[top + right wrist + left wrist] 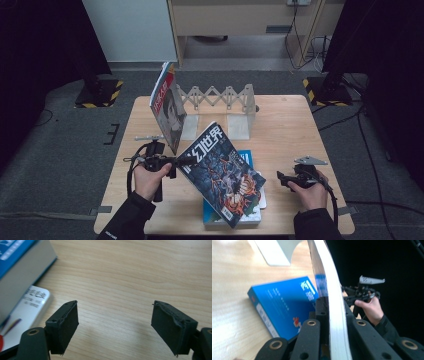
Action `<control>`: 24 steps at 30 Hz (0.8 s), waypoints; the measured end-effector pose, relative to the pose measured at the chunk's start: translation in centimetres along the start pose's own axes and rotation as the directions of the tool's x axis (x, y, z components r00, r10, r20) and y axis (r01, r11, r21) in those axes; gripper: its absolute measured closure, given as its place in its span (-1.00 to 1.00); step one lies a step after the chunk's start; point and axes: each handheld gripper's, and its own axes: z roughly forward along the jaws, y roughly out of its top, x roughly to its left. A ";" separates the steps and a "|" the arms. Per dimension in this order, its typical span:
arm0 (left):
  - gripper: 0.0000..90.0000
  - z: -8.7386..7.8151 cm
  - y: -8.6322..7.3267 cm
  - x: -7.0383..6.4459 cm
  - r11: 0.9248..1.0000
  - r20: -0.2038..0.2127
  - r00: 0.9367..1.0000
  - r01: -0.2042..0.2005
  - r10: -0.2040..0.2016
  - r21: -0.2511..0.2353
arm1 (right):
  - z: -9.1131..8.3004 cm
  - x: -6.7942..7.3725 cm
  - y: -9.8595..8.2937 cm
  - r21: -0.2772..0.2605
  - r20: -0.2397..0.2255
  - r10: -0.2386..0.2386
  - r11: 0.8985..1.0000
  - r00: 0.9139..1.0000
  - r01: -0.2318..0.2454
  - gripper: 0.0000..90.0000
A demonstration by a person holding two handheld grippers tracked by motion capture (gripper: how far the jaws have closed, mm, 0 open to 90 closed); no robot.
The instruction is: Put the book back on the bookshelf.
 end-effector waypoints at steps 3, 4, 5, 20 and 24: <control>0.82 -0.4 0.8 -0.8 1.000 -0.005 1.000 -0.017 0.017 -0.025 | 0.4 -0.7 -0.4 0.031 0.016 0.003 1.000 1.000 -0.004 -0.53; 0.82 -0.6 1.0 -1.1 0.999 -0.007 1.000 -0.021 0.020 -0.031 | 0.4 -0.7 -0.4 0.031 0.016 0.003 1.000 1.000 -0.004 -0.53; 0.82 -1.0 1.6 -1.6 0.999 -0.016 0.999 -0.032 0.031 -0.040 | 0.6 -1.0 -0.5 0.045 0.031 0.009 0.999 0.999 -0.010 -0.56; 0.82 -3.3 5.2 -3.7 0.987 -0.060 0.996 -0.071 0.063 -0.142 | 1.3 -1.4 -0.9 0.071 0.053 -0.015 0.997 0.998 0.012 -0.71; 0.82 -4.1 6.2 -4.2 0.982 -0.066 0.995 -0.083 0.073 -0.170 | 1.5 -1.3 -1.0 0.070 0.057 -0.025 0.997 0.998 0.021 -0.79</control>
